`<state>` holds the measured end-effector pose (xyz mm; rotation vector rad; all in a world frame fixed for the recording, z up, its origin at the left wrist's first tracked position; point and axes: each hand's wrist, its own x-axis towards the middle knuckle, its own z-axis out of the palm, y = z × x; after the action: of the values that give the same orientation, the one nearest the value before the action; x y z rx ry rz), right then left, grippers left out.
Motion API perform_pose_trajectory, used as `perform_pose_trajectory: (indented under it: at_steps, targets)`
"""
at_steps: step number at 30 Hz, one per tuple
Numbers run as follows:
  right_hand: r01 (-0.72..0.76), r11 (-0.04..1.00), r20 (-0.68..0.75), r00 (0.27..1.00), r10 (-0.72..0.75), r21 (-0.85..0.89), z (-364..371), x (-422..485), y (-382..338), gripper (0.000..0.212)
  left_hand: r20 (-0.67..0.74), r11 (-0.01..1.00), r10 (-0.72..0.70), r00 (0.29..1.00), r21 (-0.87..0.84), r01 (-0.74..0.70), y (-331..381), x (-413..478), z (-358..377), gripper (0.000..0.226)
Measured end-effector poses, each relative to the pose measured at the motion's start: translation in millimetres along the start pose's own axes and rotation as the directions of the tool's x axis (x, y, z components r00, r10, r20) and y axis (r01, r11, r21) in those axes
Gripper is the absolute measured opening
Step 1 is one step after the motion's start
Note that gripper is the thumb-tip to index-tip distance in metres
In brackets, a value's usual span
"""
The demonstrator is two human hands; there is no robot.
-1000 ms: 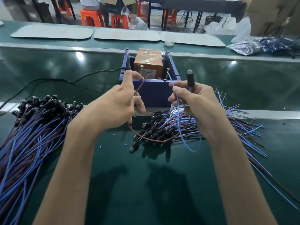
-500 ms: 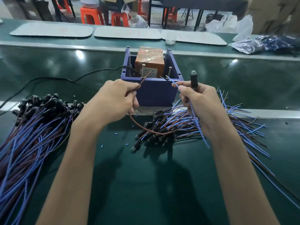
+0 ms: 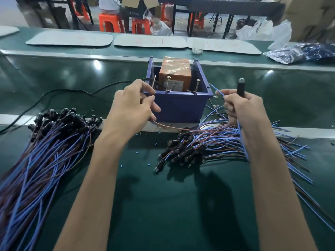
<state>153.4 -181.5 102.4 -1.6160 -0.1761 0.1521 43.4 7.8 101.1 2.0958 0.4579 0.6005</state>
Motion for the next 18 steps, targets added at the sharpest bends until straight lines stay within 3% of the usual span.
perform_pose_trajectory:
  at_steps: [7,18]
  targets:
    - [0.009,0.999,-0.052,0.999,-0.007,0.033,4.1,1.7,12.4,0.021,-0.017,0.999,-0.015,1.0,0.041,0.015,-3.6,-0.7,15.1,0.011]
    - [-0.022,0.999,-0.003,1.0,0.022,0.036,14.7,-1.9,15.9,0.022,-0.083,0.999,-0.044,0.996,-0.027,0.042,-9.6,2.6,12.8,0.012]
